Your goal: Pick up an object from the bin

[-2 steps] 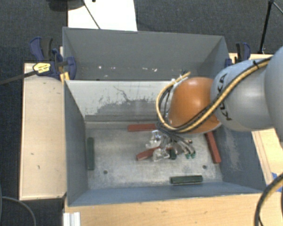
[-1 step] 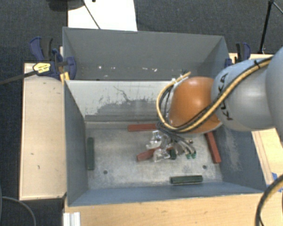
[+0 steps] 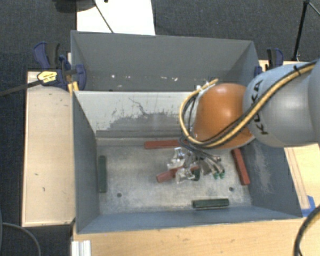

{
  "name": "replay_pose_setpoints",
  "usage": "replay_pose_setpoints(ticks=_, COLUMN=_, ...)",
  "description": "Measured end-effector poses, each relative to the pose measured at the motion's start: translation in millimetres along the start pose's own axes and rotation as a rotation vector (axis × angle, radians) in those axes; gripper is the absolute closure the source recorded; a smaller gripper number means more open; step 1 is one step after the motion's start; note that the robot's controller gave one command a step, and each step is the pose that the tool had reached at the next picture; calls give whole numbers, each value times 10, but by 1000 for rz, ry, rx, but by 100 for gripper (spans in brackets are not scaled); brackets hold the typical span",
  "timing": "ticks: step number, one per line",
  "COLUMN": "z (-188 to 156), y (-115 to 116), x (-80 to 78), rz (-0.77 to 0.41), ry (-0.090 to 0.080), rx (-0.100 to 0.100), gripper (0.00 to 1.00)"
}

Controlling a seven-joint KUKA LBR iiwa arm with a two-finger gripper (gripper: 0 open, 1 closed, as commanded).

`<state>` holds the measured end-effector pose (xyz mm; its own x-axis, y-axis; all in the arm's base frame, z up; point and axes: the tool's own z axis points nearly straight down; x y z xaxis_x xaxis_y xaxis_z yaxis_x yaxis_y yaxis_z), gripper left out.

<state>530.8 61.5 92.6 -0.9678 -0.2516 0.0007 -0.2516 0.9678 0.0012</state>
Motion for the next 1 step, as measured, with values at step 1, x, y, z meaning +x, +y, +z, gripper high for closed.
replay_pose_setpoints(ticks=1, z=-148, y=-3, x=-13, rz=1, ry=-4, rx=1, gripper=100)
